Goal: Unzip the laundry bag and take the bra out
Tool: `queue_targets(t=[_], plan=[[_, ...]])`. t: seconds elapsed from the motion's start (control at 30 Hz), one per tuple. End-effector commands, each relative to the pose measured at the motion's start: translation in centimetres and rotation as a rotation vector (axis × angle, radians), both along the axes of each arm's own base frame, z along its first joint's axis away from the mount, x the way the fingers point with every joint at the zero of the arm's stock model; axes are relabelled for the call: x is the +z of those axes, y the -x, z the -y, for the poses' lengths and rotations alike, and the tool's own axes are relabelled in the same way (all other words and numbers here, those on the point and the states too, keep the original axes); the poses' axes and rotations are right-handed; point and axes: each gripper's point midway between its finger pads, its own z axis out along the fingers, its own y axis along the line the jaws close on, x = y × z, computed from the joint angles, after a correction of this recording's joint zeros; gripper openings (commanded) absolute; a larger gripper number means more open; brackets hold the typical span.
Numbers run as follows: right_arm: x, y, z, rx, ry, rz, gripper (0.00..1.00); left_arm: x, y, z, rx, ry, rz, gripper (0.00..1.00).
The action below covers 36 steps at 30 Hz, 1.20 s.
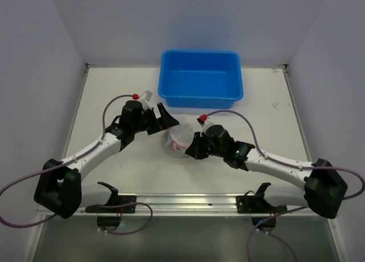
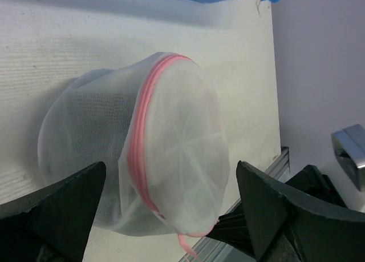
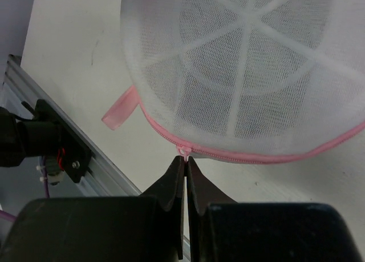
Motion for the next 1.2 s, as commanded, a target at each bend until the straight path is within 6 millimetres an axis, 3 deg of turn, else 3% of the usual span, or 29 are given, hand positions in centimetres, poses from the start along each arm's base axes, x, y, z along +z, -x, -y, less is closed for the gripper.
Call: queue_targets(t=[0.0, 0.1, 0.17, 0.3, 0.47, 0.6, 0.7, 0.77, 0.8, 0.87, 1.07, 1.13, 1.17], plan=[[3.8, -2.0, -3.2, -0.056, -0.141, 0.022, 0.00, 2.1, -0.5, -1.4, 0.109, 0.024, 0.053, 1.00], [4.3, -2.7, -4.0, -0.067, -0.153, 0.037, 0.00, 0.5, 1.1, -4.1, 0.227, -0.033, 0.009, 1.00], [4.6, -2.9, -4.6, -0.061, -0.155, 0.045, 0.00, -0.5, 2.4, -4.9, 0.254, -0.019, -0.006, 1.00], [4.6, -2.8, -5.5, -0.039, -0.142, 0.055, 0.00, -1.1, 4.3, -3.5, 0.248, 0.050, -0.057, 0.99], [4.1, -2.2, -6.6, -0.012, -0.123, 0.053, 0.00, 0.0, 4.0, -0.6, 0.216, 0.088, -0.028, 0.93], [4.2, -1.9, -6.8, -0.006, -0.119, 0.056, 0.00, -0.4, 3.4, 0.1, 0.233, 0.094, -0.041, 0.79], [4.0, -1.7, -6.7, -0.004, -0.114, 0.050, 0.00, -1.2, 3.3, 0.0, 0.253, 0.087, -0.052, 0.54], [3.5, -1.9, -5.9, -0.033, -0.090, 0.056, 0.00, -1.5, 3.4, -0.1, 0.259, 0.083, -0.057, 0.35], [3.6, -1.8, -5.5, -0.037, -0.086, 0.059, 0.00, -1.6, 3.3, -0.4, 0.270, 0.078, -0.054, 0.16], [2.8, -1.9, -4.4, -0.056, -0.047, 0.084, 0.00, -1.8, 3.5, -0.6, 0.268, 0.066, -0.052, 0.01], [1.0, -3.4, 1.1, -0.151, 0.056, 0.121, 0.00, -2.2, 4.1, -1.3, 0.240, 0.016, -0.043, 0.00], [-0.7, -4.8, 4.7, -0.236, 0.100, 0.085, 0.00, -2.0, 4.5, -1.2, 0.210, 0.016, -0.040, 0.00], [-0.5, -5.3, 5.8, -0.265, 0.091, 0.087, 0.00, -2.6, 5.0, -1.4, 0.200, -0.007, -0.064, 0.00]])
